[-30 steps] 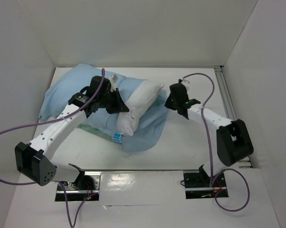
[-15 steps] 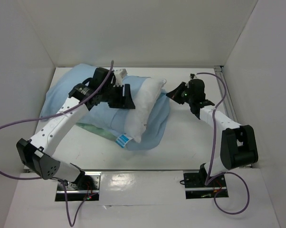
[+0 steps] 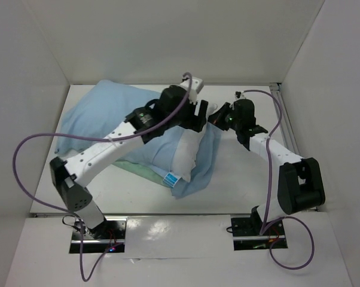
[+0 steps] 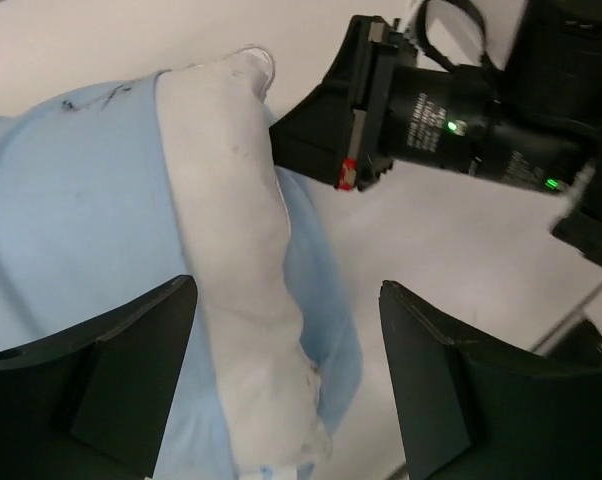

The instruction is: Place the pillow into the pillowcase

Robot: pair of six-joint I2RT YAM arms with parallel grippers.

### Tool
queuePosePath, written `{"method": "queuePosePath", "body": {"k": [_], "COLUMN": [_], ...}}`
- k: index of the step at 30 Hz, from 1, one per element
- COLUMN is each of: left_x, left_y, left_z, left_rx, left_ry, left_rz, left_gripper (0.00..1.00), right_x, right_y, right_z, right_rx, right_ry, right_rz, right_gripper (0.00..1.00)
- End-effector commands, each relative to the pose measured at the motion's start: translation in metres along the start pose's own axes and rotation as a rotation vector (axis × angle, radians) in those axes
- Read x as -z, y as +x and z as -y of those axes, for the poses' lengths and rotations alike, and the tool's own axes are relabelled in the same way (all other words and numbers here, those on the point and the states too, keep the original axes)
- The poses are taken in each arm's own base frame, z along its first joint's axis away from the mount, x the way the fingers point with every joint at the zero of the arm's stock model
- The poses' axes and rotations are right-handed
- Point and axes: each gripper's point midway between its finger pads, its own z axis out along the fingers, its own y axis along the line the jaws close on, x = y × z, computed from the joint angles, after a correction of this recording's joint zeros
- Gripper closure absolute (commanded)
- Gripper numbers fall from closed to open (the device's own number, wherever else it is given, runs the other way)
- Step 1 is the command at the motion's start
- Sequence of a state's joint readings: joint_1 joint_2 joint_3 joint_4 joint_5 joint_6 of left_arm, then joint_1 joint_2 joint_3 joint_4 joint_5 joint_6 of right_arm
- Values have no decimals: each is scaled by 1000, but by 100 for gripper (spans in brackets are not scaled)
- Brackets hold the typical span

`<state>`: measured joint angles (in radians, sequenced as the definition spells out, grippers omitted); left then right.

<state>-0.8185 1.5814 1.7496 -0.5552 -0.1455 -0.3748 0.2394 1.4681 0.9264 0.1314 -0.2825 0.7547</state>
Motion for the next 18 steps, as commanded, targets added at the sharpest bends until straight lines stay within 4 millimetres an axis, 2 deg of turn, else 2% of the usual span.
{"method": "queuePosePath", "body": {"k": [1,3,6,7,9,11,12,13,14,15,16,17,18], "left_x": [-39,-60,-76,-91,-97,-109,-117,-122,-127,-131,-136,-136,-140], "left_y": [-21,-20,-17,-5,-4,10,22,31,40,54,62,65,79], "left_z": [-12,-18,-28,-34,-43,-51,-46,-50,-57,-57,-66,-68,-68], "left_rx": [-62,-81,-96,-104,-107,-107,-115,-104,-84,-66,-25,-3,4], "left_ry": [-165,-211,-294,-325,-391,-408,-370,-367,-377,-354,-355,-349,-340], "left_rz": [121,143,158,137,142,110,77,47,19,-33,-60,-76,-112], "left_gripper": [14,14,14,14,14,17,23,31,45,73,99,100,100], "right_x": [20,22,26,30,32,35,37,38,41,41,42,42,42], "right_y": [-30,-27,-20,-22,-22,-18,-20,-22,-24,-25,-28,-28,-26], "right_z": [-55,-53,-48,-51,-46,-46,-42,-41,-43,-39,-36,-36,-34], "right_rx": [55,53,47,51,45,43,41,38,41,37,34,34,30], "right_ry": [-160,-153,-141,-149,-136,-138,-133,-135,-141,-140,-134,-134,-127], "right_rz": [94,88,76,84,83,71,79,79,85,85,93,93,86], "right_gripper": [100,100,100,100,100,100,100,100,100,100,100,100,100]}}
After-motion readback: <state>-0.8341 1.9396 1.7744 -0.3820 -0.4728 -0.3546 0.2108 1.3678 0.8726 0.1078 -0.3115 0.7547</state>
